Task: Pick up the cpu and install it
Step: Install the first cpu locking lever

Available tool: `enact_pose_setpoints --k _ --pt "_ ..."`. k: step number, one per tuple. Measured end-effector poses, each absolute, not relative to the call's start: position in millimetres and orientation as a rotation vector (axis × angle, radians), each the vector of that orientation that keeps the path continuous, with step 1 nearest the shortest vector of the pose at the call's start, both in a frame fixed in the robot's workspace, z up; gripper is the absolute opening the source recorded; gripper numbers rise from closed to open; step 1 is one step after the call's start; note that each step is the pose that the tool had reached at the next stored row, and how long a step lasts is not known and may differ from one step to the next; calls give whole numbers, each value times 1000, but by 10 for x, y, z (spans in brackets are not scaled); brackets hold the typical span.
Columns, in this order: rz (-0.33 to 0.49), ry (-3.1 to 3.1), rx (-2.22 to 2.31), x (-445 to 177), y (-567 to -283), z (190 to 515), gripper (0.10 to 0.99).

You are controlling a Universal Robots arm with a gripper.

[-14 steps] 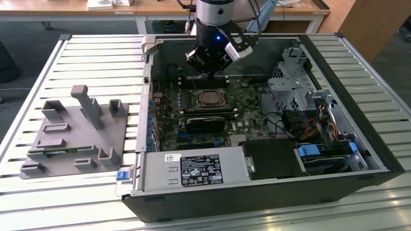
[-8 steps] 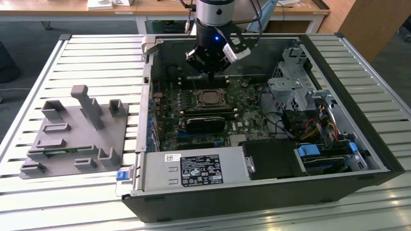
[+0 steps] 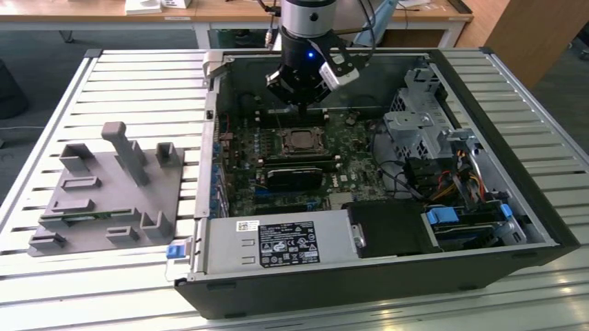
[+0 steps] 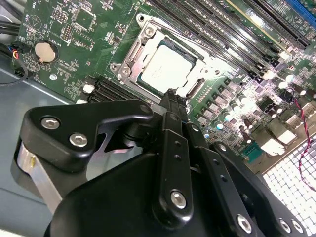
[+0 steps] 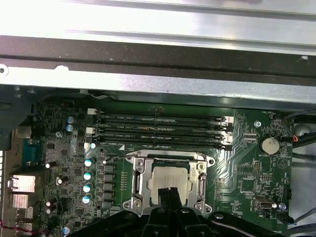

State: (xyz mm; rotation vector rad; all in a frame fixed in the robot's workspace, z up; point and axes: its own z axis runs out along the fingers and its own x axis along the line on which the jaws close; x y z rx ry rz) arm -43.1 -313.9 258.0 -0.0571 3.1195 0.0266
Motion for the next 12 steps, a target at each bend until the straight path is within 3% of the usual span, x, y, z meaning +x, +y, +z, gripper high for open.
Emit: enact_pose_setpoints --k 12 --pt "27 3119 -57 -432 -3139 2652 106"
